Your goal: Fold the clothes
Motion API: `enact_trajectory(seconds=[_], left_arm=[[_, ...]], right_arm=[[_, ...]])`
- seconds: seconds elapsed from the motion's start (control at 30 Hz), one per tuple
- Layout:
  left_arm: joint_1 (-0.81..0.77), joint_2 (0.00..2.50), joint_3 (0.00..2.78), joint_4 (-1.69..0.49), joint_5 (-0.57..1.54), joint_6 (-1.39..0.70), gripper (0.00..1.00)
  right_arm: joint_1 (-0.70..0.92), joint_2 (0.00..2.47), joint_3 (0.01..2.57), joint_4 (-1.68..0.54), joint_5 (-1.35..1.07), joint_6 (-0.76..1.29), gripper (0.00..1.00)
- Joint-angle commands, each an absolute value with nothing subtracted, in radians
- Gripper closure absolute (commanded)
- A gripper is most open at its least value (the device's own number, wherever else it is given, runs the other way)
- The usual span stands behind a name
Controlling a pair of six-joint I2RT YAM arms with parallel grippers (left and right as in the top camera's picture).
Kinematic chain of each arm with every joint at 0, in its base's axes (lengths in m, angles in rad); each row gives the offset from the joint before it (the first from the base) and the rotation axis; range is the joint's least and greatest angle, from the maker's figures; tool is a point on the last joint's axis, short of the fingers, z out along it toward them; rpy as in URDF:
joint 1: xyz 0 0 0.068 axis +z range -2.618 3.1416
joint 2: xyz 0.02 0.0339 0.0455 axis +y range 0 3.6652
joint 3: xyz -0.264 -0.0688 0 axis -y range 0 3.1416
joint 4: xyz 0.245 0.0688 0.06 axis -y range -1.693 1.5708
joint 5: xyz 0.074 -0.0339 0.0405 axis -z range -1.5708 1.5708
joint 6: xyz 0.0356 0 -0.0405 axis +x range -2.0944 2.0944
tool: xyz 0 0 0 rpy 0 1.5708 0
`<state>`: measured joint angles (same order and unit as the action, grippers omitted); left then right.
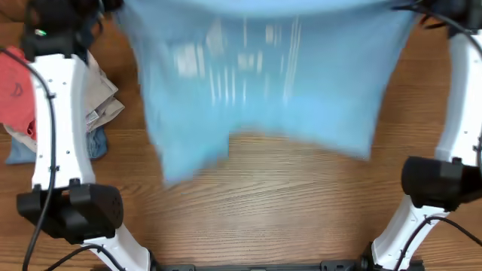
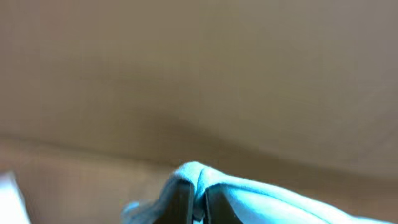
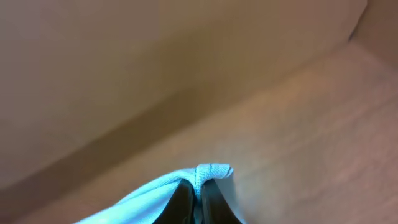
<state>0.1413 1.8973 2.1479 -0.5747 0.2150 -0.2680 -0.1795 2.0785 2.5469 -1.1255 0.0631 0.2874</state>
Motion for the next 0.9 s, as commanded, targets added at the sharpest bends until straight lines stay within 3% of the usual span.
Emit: enact_trajectory(seconds=[0.0, 0.2, 0.27, 0.4, 0.87], left_arm=[[0.181, 1.823, 2.412, -0.619, 0.284, -0.287, 0.96], [0.153, 1.824, 2.537, -0.979, 0.369, -0.241, 0.96], [0.111, 1.848, 2.503, -1.187, 0.367, -0.189, 0.96], [0.039, 1.916, 2.391, -1.394, 0.357, -0.132, 0.96], [-0.027, 2.113, 1.846, -1.475, 0.268, -0.073, 0.96]], right_arm=[[-0.228, 1.982, 2.720, -1.166, -0.011, 0.280, 0.96], [-0.236, 1.985, 2.772, -1.408, -0.009, 0.230, 0.96], [-0.236, 2.004, 2.738, -1.522, -0.010, 0.216, 0.96], [-0.236, 2.030, 2.617, -1.632, -0.010, 0.189, 0.96], [-0.238, 2.031, 1.882, -1.573, -0.014, 0.159, 0.96]])
